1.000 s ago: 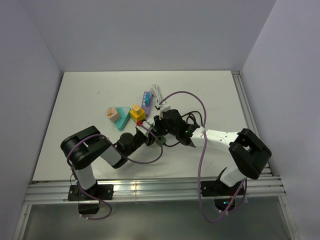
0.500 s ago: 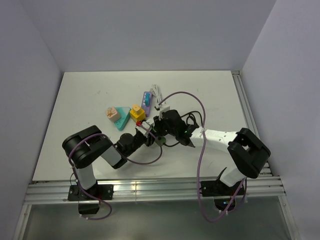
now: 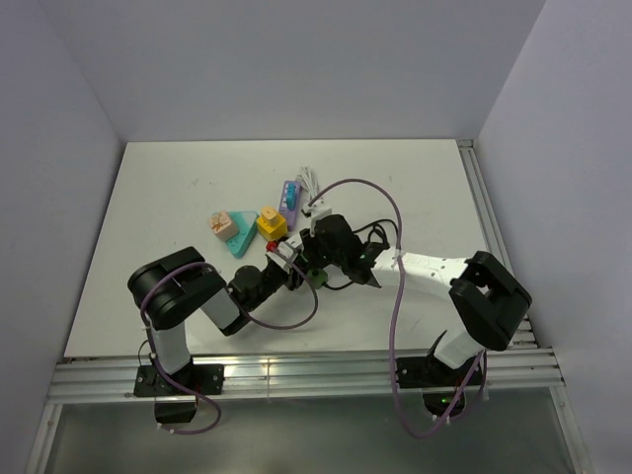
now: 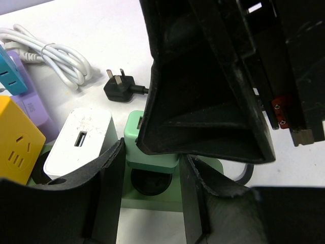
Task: Insert the plug
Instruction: Insert the plug into the socket.
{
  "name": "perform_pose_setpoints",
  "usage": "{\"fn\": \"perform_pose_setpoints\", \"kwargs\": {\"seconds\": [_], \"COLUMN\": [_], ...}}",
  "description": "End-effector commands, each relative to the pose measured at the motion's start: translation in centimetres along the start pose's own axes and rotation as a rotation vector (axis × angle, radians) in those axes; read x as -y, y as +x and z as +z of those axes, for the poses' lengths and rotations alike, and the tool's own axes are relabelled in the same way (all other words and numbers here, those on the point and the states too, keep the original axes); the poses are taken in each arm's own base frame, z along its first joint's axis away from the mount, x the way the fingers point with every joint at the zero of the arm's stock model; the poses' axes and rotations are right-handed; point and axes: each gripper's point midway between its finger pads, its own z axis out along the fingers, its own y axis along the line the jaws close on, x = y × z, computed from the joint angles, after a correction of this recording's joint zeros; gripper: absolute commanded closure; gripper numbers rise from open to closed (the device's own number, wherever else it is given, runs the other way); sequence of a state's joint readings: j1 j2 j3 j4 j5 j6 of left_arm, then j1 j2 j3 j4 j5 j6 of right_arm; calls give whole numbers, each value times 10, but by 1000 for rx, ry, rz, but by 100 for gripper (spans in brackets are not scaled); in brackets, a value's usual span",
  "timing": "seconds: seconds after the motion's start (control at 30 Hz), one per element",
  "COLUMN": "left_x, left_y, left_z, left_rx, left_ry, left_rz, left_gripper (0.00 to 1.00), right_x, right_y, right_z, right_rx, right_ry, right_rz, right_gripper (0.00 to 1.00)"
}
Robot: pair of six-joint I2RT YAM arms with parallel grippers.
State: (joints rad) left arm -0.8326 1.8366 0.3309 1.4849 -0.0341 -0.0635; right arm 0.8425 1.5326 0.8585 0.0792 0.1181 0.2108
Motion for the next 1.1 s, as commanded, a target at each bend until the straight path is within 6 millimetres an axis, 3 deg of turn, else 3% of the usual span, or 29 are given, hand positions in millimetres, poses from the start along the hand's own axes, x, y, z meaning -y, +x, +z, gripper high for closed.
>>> {"fn": "perform_pose_setpoints", "kwargs": {"seconds": [0.0,0.2,0.27,0.37,0.47,0.63,1.07], "left_x": [-16,-15,-15,-16,-16,-16,-15], "left_y": [-58,-55,-54,-53,-52,-50,-43], "left_z": [-3,-2,-2,-2,-2,-6,-9], "left_rx": [266,258,258,255,254,251,235], "left_ry": [-67,-61,-61,-63,-65,-66,-56], "left_rz": [-23,-23,-22,-22,-20,-21,-23], "left_gripper": [100,100,100,100,100,100,99], "right_x": [-44,-44,-43,-39,-36,-31,-12], "right_y": [-70,-75,-76,-79,-81,-73,-19], "right_z": [-24,-31,-32,-36,-41,-40,-20], "right_rx": [175,197,204,220,238,214,116], "right_ry": [-134,-135,-133,-114,-110,-87,-13], "right_rz": [58,60,65,81,90,94,123], "right_gripper": [61,46,45,53,77,100,100]}}
